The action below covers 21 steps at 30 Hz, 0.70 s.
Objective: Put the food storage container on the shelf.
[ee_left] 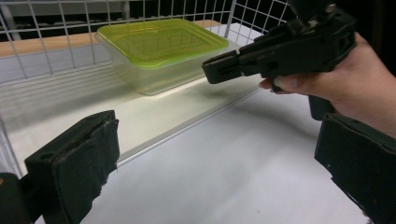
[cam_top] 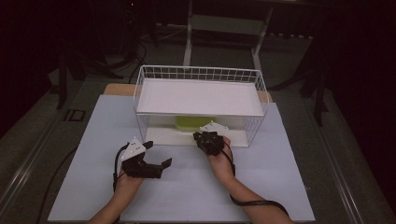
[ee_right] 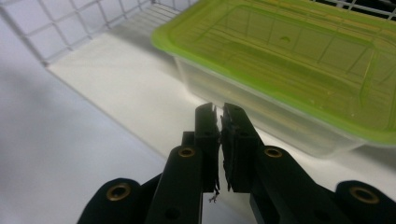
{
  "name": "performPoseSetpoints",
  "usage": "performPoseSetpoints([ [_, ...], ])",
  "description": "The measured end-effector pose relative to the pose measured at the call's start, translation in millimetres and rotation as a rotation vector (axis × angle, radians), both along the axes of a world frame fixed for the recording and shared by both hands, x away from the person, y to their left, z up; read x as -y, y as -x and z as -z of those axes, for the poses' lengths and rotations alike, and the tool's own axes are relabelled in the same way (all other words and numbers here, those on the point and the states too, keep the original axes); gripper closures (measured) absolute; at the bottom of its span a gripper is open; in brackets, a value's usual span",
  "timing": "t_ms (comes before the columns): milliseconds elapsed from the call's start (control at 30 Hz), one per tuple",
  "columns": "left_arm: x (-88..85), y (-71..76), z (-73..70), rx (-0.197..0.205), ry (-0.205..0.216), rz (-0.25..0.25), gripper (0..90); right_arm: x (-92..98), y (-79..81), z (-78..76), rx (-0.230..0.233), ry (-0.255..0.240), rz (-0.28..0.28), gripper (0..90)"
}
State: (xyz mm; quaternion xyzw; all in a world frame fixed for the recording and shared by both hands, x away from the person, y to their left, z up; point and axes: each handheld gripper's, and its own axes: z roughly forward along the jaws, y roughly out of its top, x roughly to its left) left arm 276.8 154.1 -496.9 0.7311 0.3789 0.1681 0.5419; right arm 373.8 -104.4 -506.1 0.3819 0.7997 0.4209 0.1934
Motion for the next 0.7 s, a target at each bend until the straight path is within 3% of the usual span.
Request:
performPoseSetpoints([
  [300,2.1,0.9,-2.1,0.010,0.011,0.022,0.6,8.2,18.3,-8.6,-0.009,-0.038,-0.024,77.0],
  [333,3.3,0.8,-2.1,0.011,0.014,0.031,0.6,10.3,23.0,-9.9,-0.003,-0.050,-0.029,70.8],
  [367,3.3,0.8,-2.1,0.011,0.014,0.031,0.6,10.3,23.0,-9.9,-0.003,-0.050,-0.029,70.8],
  [400,4.8,0.6,-2.3,0.009,0.018,0.042,0.6,11.1,26.2,-10.9,0.000,-0.042,-0.033,61.6],
  [467,6.2,0.1,-3.2,0.008,0.010,0.049,0.6,11.9,27.6,-11.2,0.004,-0.044,-0.034,59.1],
  [533,8.0,-0.3,-6.2,0.013,0.024,0.064,0.6,15.6,32.2,-13.2,-0.005,-0.073,-0.039,46.1],
  [600,9.0,-0.6,-8.9,0.015,0.029,0.082,0.6,17.9,36.4,-15.8,-0.002,-0.081,-0.049,39.1],
  [700,10.4,0.5,-12.0,0.019,0.039,0.102,0.6,23.6,41.5,-20.1,-0.007,-0.104,-0.060,36.2],
])
